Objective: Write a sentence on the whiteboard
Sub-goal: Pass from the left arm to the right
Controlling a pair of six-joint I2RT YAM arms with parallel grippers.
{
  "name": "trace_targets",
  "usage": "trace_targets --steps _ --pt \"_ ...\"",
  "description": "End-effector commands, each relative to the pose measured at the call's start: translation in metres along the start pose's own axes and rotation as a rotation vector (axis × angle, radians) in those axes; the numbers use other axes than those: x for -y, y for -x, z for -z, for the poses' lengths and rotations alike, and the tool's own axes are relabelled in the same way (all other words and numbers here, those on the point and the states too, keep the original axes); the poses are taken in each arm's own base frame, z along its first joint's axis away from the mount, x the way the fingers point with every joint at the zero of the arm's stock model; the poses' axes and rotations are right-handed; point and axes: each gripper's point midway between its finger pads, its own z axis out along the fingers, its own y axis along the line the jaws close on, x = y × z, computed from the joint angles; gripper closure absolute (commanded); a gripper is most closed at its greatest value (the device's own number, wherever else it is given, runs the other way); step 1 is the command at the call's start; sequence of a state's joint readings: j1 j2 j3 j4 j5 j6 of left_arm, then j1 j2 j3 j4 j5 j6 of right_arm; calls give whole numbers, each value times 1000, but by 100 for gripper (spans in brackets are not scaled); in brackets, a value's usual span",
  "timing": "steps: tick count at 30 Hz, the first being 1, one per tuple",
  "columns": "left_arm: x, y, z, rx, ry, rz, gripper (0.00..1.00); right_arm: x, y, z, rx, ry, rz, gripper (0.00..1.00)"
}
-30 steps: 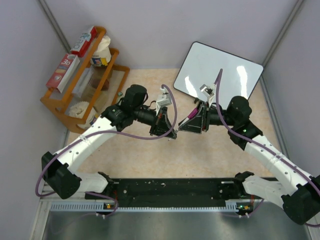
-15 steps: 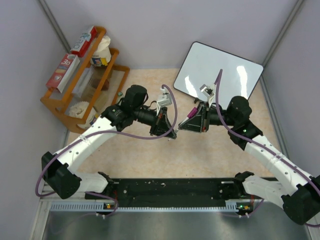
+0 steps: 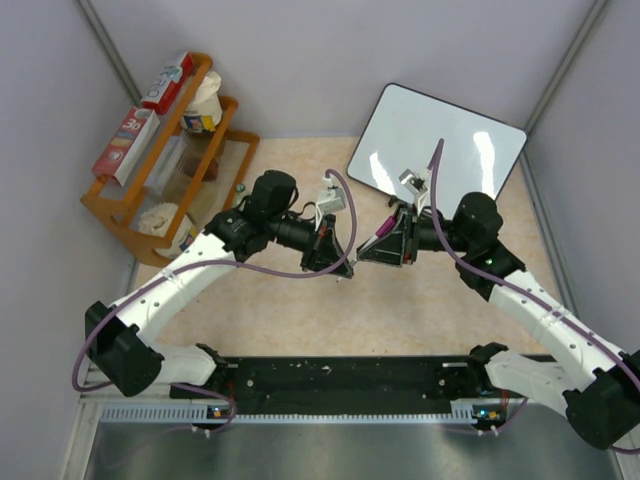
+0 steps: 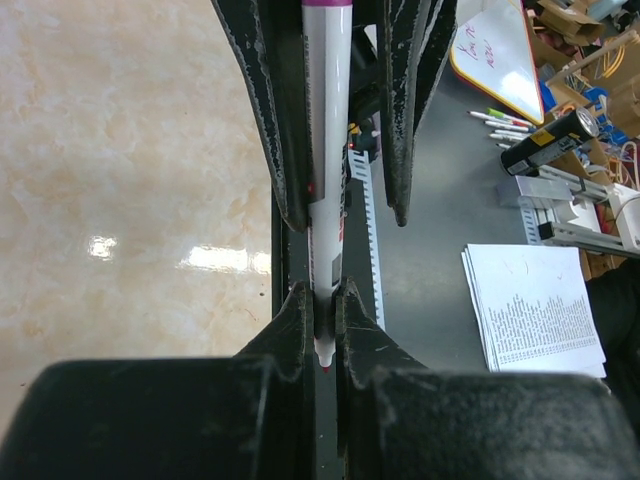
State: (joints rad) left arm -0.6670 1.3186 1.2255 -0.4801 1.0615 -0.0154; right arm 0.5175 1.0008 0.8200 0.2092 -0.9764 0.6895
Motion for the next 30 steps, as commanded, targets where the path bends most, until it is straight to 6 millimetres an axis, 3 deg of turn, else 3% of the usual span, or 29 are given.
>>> trace_targets --steps 1,6,13,24,27,30 --pt "1 12 0 16 10 -51 100 -23 9 -2 14 61 67 75" --pt "0 11 0 16 22 -24 100 -20 5 -2 3 53 64 82" --pt "-2 9 -1 11 22 -8 100 -18 3 -1 1 42 59 100" --pt "-3 8 -1 10 26 -4 100 -21 0 1 -7 47 74 100" --pt "-3 8 -1 7 23 0 100 -24 0 2 -13 60 83 82" --pt "-3 7 -1 6 25 0 100 -25 1 2 -17 61 87 76"
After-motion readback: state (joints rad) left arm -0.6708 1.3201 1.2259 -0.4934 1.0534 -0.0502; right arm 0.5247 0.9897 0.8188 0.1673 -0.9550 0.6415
